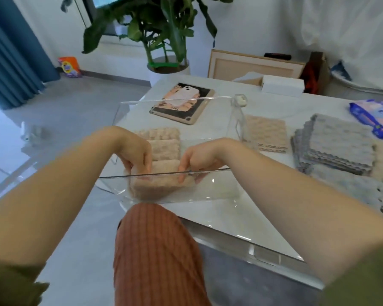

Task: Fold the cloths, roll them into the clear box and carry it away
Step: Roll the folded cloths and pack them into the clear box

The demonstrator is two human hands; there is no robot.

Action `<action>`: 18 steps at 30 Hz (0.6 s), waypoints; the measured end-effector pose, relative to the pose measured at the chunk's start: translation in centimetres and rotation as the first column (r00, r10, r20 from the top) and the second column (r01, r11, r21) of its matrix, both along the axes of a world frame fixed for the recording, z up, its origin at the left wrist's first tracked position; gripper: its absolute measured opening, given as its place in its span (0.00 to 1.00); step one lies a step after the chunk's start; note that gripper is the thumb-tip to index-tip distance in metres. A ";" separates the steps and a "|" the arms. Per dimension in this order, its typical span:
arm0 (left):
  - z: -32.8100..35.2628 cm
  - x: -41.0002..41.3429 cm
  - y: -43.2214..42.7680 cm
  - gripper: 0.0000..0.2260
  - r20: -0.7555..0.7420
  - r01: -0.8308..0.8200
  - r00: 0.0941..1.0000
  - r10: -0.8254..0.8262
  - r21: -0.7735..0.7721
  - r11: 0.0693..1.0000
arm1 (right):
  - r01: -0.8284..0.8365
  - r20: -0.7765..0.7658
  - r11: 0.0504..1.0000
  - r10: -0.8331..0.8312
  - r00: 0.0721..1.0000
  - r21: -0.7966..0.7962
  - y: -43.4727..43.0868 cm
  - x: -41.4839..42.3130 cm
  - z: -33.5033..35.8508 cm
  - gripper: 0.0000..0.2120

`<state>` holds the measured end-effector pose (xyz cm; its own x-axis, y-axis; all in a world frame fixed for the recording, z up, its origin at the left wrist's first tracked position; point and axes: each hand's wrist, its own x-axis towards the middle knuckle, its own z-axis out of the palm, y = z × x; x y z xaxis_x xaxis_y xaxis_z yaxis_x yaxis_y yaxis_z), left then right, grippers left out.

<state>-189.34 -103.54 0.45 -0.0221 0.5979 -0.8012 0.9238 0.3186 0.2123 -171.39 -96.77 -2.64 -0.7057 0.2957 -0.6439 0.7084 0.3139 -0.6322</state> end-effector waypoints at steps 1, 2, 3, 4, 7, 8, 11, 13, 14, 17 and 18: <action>-0.8 0.0 0.1 0.13 -0.052 0.032 0.998 -0.034 -0.036 0.999 | -0.025 0.058 1.000 0.025 0.998 -0.002 -0.1 -0.8 -0.3 0.20; -1.5 0.2 0.2 0.13 -0.098 0.060 0.993 -0.066 -0.068 0.996 | -0.051 0.107 0.999 0.052 0.993 -0.009 -0.2 -1.4 -0.3 0.20; -2.2 0.2 0.2 0.13 -0.134 0.078 0.987 -0.091 -0.095 0.992 | -0.073 0.148 0.997 0.076 0.986 -0.022 -0.5 -2.1 -0.5 0.19; -2.8 0.2 0.2 0.12 -0.165 0.090 0.980 -0.108 -0.112 0.990 | -0.082 0.182 0.996 0.085 0.980 -0.022 -0.7 -2.6 -0.6 0.16; -3.8 0.4 0.2 0.02 -0.303 0.145 0.939 -0.165 -0.085 0.986 | -0.117 0.230 0.993 0.111 0.967 0.011 -1.3 -3.5 -1.2 0.14; -3.9 0.4 0.1 0.02 -0.376 0.192 0.905 -0.199 -0.058 0.980 | -0.145 0.221 0.989 0.135 0.966 0.028 -1.3 -3.6 -1.3 0.14; -4.2 0.6 -0.3 0.10 -0.531 0.351 0.808 -0.255 0.086 0.932 | -0.264 0.170 0.950 0.235 0.957 0.170 -1.1 -3.2 -1.2 0.14; -3.9 0.5 -0.6 0.13 -0.582 0.413 0.778 -0.238 0.186 0.892 | -0.327 0.176 0.904 0.287 0.942 0.274 -0.9 -2.9 -1.2 0.18; -3.5 0.4 -0.9 0.10 -0.586 0.447 0.765 -0.267 0.184 0.876 | -0.352 0.189 0.887 0.306 0.933 0.299 -0.9 -2.9 -1.3 0.19; -3.1 -0.1 -2.0 0.05 -0.446 0.467 0.789 -0.422 -0.012 0.884 | -0.325 0.164 0.928 0.297 0.941 0.182 -1.2 -2.9 -1.2 0.15; -3.0 -0.2 -2.5 0.06 -0.383 0.454 0.803 -0.456 -0.102 0.885 | -0.283 0.148 0.952 0.266 0.953 0.113 -1.2 -2.9 -1.2 0.14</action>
<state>-189.49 -106.01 -2.56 -0.0554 0.6135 -0.7878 0.9685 -0.1589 -0.1918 -174.25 -97.96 -3.81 -0.6849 0.1902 -0.7034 0.6558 0.5816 -0.4812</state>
